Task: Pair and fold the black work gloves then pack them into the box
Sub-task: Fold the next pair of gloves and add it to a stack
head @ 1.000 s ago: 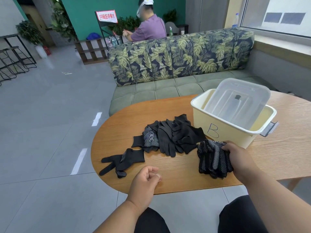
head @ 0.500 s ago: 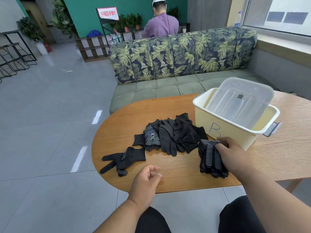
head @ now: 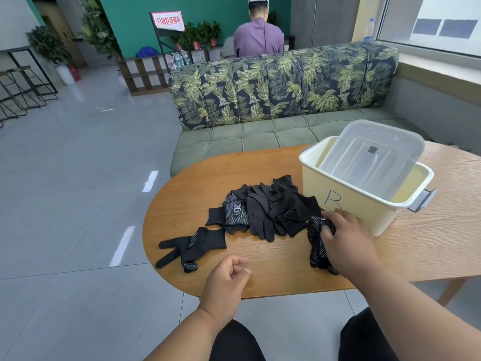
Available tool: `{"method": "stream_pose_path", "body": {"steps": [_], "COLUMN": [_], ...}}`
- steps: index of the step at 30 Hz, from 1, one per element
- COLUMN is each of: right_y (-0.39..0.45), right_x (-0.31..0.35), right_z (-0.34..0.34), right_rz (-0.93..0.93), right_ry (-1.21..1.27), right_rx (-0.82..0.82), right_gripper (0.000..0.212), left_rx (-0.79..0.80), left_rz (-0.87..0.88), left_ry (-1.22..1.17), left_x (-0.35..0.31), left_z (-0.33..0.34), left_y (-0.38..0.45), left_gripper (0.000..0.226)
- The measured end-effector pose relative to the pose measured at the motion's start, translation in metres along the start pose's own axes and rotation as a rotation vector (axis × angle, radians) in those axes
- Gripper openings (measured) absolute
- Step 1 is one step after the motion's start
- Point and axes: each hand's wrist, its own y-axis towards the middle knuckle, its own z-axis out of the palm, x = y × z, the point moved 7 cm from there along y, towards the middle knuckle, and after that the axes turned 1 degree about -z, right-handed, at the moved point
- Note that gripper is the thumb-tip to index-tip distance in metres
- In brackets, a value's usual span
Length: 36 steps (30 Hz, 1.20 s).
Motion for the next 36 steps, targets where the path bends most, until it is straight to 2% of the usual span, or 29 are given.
{"method": "stream_pose_path", "body": {"steps": [4,6,9,11,15,21,29,36], "right_y": [-0.007,-0.015,-0.029,-0.036,-0.037,-0.020,-0.017,-0.045], "right_x": [0.022,0.040,0.069,0.086,0.103,0.103,0.102,0.119], "right_z": [-0.009,-0.008,0.006,0.023,0.066,0.101,0.111,0.097], "right_rz": [-0.167,-0.262,-0.396,-0.451,-0.433,-0.300,-0.262,-0.334], "right_ry": [-0.159,-0.164,-0.179,-0.230,-0.391,-0.510,-0.441,-0.101], "right_rx": [-0.161,-0.185,-0.119,0.008,0.314,0.535,0.466,0.424], "right_gripper": [0.043,0.040,0.042,0.044,0.045,0.059,0.072,0.068], "left_rx": [-0.004,-0.001,-0.002,-0.007,-0.003,0.012,0.039,0.006], "left_rz": [0.002,-0.003,-0.003,-0.004,-0.008,-0.016,-0.008,-0.074], "left_ry": [0.005,0.008,0.015,0.010,-0.013,-0.017,-0.061,-0.255], "left_x": [0.000,0.002,0.003,0.003,0.003,0.001,0.000,0.001], "left_z": [0.000,0.000,0.000,0.000,0.001,0.000,-0.001,-0.002], "left_y": [0.001,0.002,0.003,0.004,0.003,0.003,0.004,0.008], "left_gripper": [0.019,0.015,0.015,0.015,0.016,0.014,0.016,0.015]}}
